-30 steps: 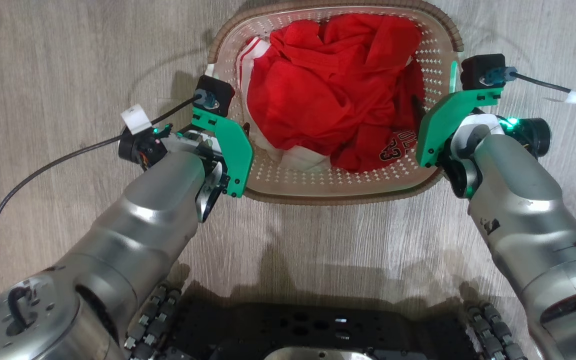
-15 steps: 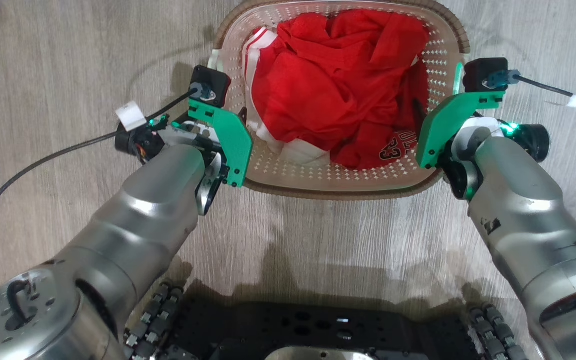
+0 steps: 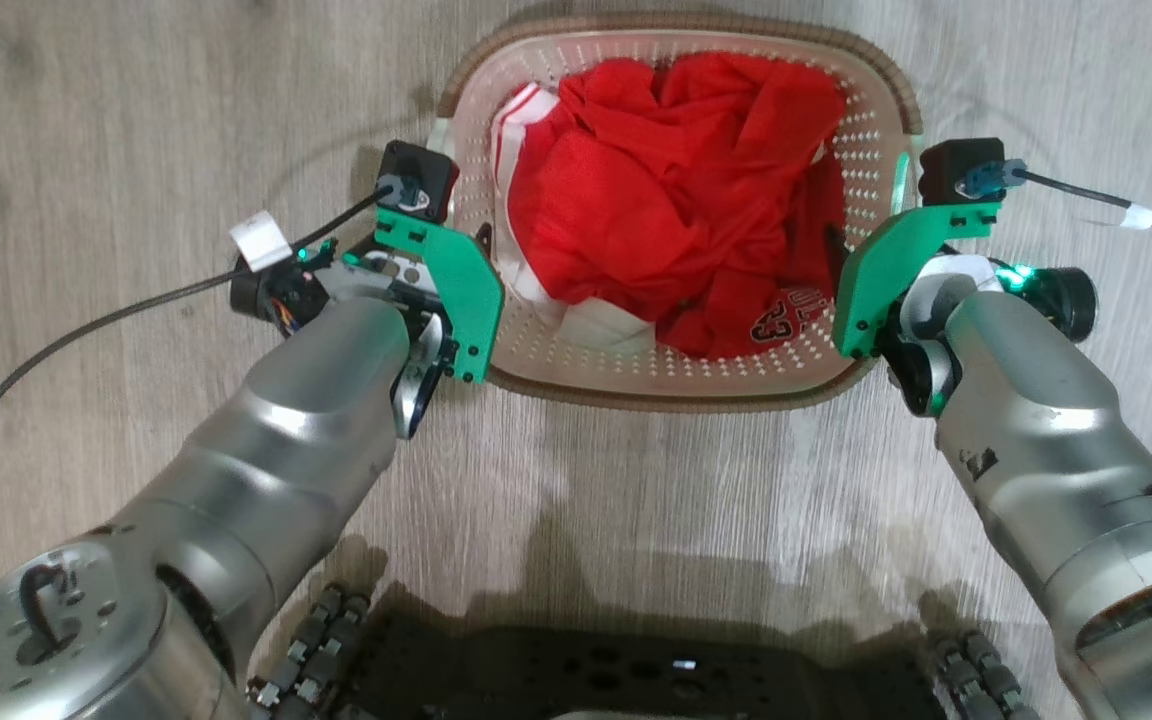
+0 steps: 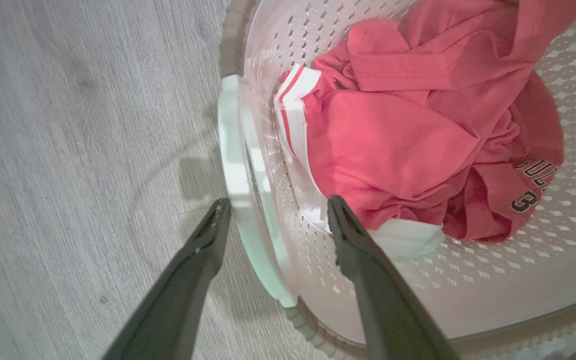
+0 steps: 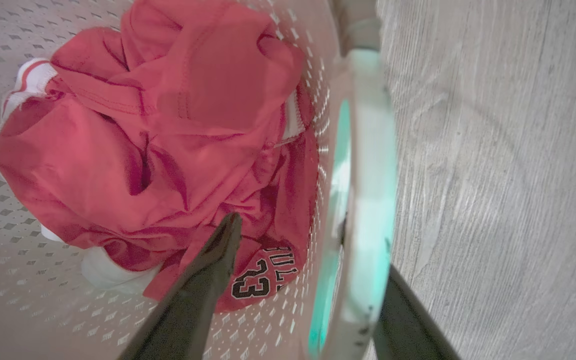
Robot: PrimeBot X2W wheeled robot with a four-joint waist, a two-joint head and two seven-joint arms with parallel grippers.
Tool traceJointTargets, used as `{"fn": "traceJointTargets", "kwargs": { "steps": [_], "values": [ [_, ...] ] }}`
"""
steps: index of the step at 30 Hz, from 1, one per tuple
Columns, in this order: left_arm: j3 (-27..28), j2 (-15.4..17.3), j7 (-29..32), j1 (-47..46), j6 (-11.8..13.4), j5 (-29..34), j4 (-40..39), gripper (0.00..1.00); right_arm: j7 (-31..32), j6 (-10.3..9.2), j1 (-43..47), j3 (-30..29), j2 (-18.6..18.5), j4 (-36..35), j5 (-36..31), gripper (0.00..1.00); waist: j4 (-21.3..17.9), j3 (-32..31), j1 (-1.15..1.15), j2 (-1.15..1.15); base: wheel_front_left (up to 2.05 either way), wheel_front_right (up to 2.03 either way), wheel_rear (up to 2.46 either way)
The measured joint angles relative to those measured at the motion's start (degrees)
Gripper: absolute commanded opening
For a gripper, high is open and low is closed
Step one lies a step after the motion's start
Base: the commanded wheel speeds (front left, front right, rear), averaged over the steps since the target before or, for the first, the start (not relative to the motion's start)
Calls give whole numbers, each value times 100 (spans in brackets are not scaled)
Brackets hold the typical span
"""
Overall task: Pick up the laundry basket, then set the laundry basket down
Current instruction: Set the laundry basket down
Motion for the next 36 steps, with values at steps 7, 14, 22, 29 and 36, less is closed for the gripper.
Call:
{"fn": "traceJointTargets", "kwargs": {
  "steps": [7,14,22,29,36],
  "values": [
    [-42,-8,-3,231,-2,-48,-22,100,-21,1,28,35,8,223,94,100,30,-408,0,0,0,0,0],
    [-60,-8,-216,603,-2,-88,37,100,-44,15,216,109,25,240,542,100,1,-1003,0,0,0,0,0],
    [-60,-8,-590,1100,-3,-200,298,100,-99,16,738,409,53,62,917,100,-162,-1894,0,0,0,0,0],
    [52,-8,-980,1279,0,-250,470,100,-354,16,1055,485,59,-369,1358,100,-334,-2699,0,0,0,0,0],
    [726,209,-1083,1278,286,11,-123,100,-898,16,1388,478,63,-935,1566,100,-513,-3385,0,0,0,0,0]
  ]
}}
